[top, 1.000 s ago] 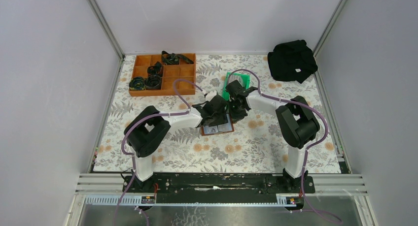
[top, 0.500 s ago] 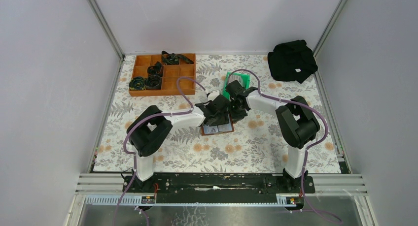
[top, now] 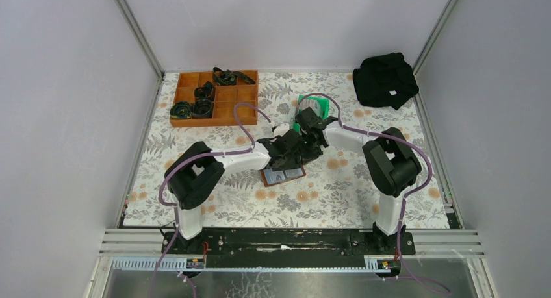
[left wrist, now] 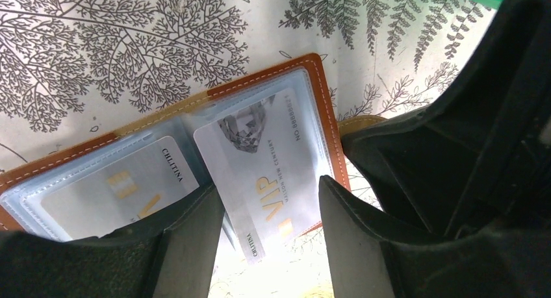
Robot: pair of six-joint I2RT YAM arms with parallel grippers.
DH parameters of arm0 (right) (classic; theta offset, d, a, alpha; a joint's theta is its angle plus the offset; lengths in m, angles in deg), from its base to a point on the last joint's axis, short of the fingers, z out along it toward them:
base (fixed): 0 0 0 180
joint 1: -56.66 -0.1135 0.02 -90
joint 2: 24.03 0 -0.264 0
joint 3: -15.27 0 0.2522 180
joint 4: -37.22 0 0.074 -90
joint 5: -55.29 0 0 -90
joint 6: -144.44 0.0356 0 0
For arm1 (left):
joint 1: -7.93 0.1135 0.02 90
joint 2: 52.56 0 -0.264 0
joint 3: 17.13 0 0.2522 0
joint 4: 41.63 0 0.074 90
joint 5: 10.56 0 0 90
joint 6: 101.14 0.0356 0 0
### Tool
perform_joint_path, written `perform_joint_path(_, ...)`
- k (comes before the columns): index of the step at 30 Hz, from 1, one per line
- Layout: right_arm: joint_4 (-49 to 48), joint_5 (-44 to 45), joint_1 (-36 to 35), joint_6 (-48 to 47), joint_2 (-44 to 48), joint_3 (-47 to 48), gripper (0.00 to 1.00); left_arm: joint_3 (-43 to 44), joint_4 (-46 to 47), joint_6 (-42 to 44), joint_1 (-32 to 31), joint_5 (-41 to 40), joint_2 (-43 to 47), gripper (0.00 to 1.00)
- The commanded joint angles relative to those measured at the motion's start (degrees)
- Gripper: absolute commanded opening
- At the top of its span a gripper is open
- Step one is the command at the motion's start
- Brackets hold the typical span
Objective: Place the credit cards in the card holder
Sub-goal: Insert the credit card into the card holder.
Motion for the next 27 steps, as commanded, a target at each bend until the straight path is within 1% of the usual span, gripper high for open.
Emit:
perform_joint_path(1,-1.2,-4.2,-2.1,1.6,-1.4,-2.5,0.07,-2.5,-10.5,0.0,-1.0,1.0,-2.4,0.62)
perform_joint_path(4,-1.4,-4.4,-2.2,1.8,-1.4,-2.8,0.07,-2.6,-10.5,-0.4,-1.0,0.1,-1.4,0.62)
perform_joint_path(7,-1.6,-4.5,-2.1,1.7,-1.7,-2.9,0.07,-2.5,-10.4,-0.9,-1.0,-1.1,-0.3,0.66)
perform_joint_path(12,-1.6,-4.7,-2.2,1.6,-2.1,-2.8,0.07,-2.8,-8.8,-1.2,-0.8,-1.9,1.8,0.69)
perform_joint_path(20,-1.6,-4.4,-2.2,1.7,-2.9,-3.5,0.07,-4.7,-6.6,-3.4,-0.2,-3.6,6.1,0.7)
perform_joint_path(27,-1.9,-3.5,-1.9,2.1,-2.7,-4.5,0.07,-10.5,0.5,-6.0,0.5,-4.1,13.7,0.71)
